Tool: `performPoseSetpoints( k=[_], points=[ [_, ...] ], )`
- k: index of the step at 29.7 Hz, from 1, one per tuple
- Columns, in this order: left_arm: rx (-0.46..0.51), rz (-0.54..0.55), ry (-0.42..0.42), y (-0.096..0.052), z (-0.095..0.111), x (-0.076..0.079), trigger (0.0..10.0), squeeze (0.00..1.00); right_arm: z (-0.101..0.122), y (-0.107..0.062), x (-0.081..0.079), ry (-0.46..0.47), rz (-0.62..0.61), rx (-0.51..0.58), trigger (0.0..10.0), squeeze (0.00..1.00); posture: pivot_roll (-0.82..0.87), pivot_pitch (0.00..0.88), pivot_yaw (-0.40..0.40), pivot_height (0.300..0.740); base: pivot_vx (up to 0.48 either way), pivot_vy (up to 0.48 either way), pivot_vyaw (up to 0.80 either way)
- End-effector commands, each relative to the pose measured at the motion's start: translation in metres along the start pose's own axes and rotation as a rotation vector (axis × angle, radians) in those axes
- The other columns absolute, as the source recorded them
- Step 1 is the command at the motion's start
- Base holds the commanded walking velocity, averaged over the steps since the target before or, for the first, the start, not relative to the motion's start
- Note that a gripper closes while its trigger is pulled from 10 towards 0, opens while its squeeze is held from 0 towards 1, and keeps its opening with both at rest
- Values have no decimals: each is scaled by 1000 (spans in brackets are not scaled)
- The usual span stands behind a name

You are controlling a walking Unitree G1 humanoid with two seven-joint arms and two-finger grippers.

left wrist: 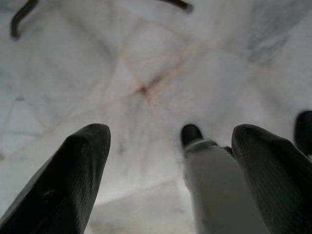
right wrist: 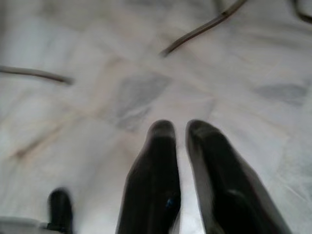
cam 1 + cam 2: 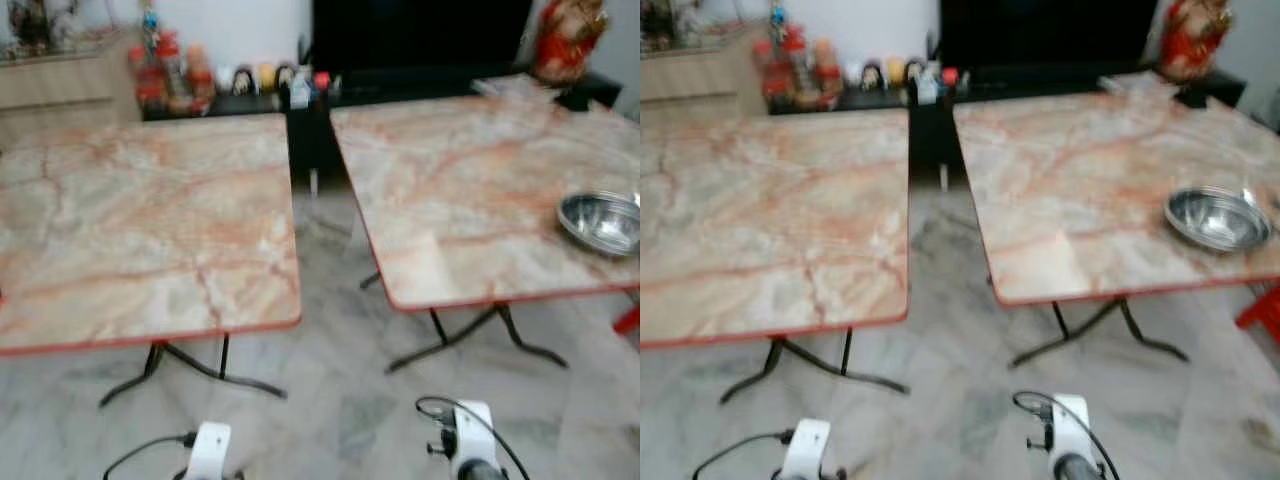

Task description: Setting the table

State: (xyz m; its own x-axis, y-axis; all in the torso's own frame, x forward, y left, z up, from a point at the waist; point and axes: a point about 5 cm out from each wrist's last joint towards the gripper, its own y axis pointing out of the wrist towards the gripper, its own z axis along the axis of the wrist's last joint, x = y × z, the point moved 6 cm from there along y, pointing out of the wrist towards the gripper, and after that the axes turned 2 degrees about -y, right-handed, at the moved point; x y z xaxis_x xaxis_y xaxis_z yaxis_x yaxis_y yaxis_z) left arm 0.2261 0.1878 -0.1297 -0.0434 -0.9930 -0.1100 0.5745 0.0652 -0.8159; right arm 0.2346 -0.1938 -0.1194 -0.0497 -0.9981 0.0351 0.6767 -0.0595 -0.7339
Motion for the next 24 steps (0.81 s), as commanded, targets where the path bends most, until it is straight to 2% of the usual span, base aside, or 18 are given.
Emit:
performPoseSetpoints(
  k=[1, 3, 11, 14, 16, 18, 24],
  points=[
    [-14, 3, -2, 0, -4, 0, 10000, 0, 6, 1, -3, -6, 14, 20, 10000, 0, -36, 0, 31, 740, 0, 337, 0],
    [-13, 4, -1, 0, -3, -1, 10000, 0, 16, 3, -10, -1, 40, 50, 10000, 0, -36, 0, 33, 740, 0, 339, 0],
    [-12, 10, 1, 0, -3, -3, 10000, 0, 13, 2, -14, -13, 50, 57, 10000, 0, -30, 0, 33, 740, 0, 353, 0],
    [-12, 10, 0, 0, -3, -3, 10000, 0, 9, 1, -17, -31, 63, 50, 10000, 0, -32, 0, 32, 740, 0, 356, 794],
    [-12, 9, 0, 0, -2, -2, 10000, 0, 5, 0, -14, -11, 47, 34, 10000, 0, -32, 0, 32, 740, 0, 360, 794],
    [-11, 9, -1, 0, -2, -2, 10000, 0, 3, 0, -11, 24, 32, 31, 10000, 0, -32, 0, 31, 740, 0, 360, 0],
    [-10, 8, -3, 0, -2, -1, 10000, 0, -1, -1, -8, 13, 28, 14, 10000, 0, -31, 0, 29, 740, 0, 358, 0]
  ],
)
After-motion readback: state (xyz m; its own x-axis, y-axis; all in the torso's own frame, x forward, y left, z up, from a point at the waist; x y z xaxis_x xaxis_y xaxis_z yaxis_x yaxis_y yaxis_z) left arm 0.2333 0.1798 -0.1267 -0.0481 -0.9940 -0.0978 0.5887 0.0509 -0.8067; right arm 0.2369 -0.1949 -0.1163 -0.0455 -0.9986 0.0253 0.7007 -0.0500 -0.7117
